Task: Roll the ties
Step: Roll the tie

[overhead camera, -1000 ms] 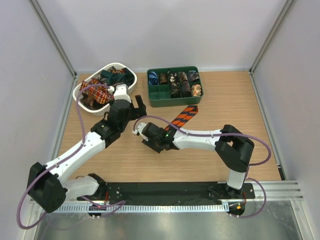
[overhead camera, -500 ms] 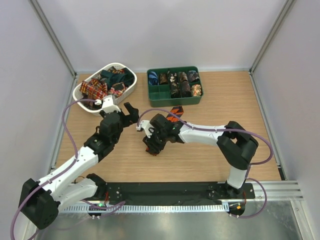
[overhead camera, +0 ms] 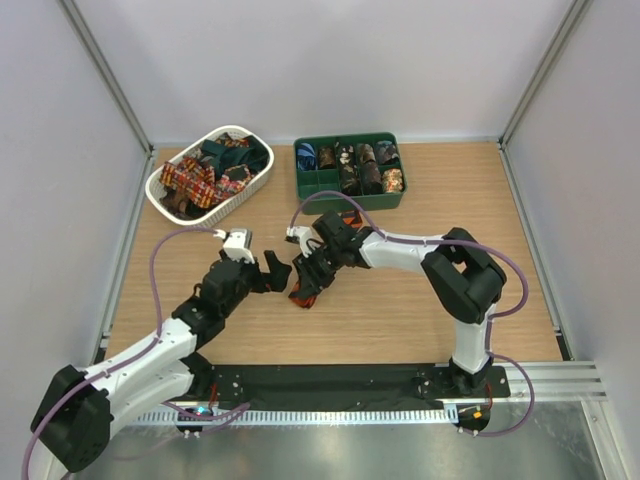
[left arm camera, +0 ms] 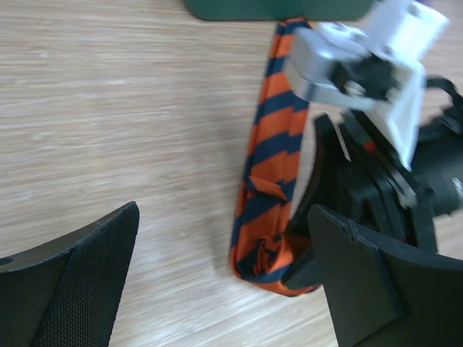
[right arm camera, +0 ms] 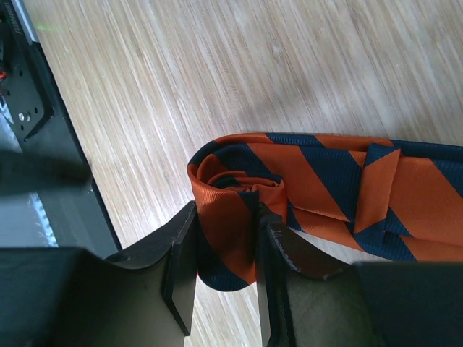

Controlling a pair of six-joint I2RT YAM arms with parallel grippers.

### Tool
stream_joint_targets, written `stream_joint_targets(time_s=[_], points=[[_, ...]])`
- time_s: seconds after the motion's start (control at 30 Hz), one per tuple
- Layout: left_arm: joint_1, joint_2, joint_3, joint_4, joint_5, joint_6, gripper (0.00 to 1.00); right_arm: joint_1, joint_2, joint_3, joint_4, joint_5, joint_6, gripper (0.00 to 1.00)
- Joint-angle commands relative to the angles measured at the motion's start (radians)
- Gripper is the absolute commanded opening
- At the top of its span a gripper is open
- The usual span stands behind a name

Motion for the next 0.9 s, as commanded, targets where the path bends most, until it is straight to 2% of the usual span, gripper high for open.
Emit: stream_joint_targets(time_s=[0.0, 0.13, 0.2, 0.5, 0.6, 0.87], points=[[-0.023, -0.005, -0.028, 0.109, 0.126, 0.074, 1.00, -0.012, 0.057, 0.008, -0.009, 0.022, 0.012, 0.01], [-0.029, -0.042, -0.094, 0.224, 0.166, 0.112, 1.00, -0.024, 0.065, 0.011, 0.003, 0.001, 0.023, 0.01], [-0.034, -0.039, -0.102, 0.241, 0.256, 0.161, 1.00, -0.033, 0.075, 0.023, -0.003, -0.012, 0.025, 0.01], [-0.089, 0.101, -0.079, 0.270, 0.392, 0.289, 1.00, -0.075, 0.123, 0.054, -0.003, -0.062, 0.061, 0.01], [-0.101, 0.179, -0.052, 0.263, 0.417, 0.318, 1.00, -0.087, 0.134, 0.057, 0.005, -0.084, 0.072, 0.01], [-0.121, 0.317, 0.033, 0.186, 0.364, 0.427, 1.00, -0.091, 0.143, 0.065, 0.003, -0.101, 0.075, 0.01]])
